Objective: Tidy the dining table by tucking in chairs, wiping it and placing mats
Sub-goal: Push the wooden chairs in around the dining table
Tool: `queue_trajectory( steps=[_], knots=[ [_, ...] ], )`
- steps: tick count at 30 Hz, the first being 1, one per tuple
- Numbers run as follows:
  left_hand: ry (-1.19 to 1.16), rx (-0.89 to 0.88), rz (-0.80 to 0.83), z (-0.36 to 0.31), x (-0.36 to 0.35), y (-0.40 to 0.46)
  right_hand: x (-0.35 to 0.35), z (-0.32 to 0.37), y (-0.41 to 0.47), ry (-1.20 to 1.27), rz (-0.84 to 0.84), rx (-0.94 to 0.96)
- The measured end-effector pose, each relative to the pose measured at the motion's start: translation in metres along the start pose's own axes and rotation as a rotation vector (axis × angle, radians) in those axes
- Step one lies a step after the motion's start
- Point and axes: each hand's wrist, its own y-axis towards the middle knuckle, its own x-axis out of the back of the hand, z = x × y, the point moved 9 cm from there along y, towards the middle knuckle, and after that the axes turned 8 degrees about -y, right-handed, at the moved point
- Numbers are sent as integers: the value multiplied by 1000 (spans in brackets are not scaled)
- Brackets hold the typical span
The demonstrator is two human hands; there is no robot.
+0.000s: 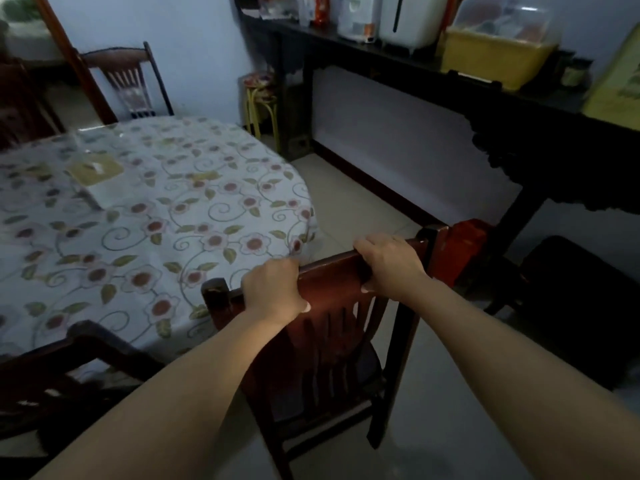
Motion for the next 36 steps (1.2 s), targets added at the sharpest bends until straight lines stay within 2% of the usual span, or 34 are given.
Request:
queue_trajectory(
  steps=[10, 16, 21, 27, 36],
  knots=[
    [5, 213, 17, 100, 40, 73, 22, 48, 137, 77, 23, 366],
    [49, 315, -100, 127, 76, 97, 41, 72, 206, 52, -55, 542],
    [91, 368, -179, 136, 59, 98, 21, 91, 223, -28, -59, 654],
    [146, 312, -327, 156, 35, 98, -4, 109, 234, 2, -107, 699],
    [155, 182, -252, 130, -14, 68, -46, 95, 186, 39, -188, 725]
  ],
)
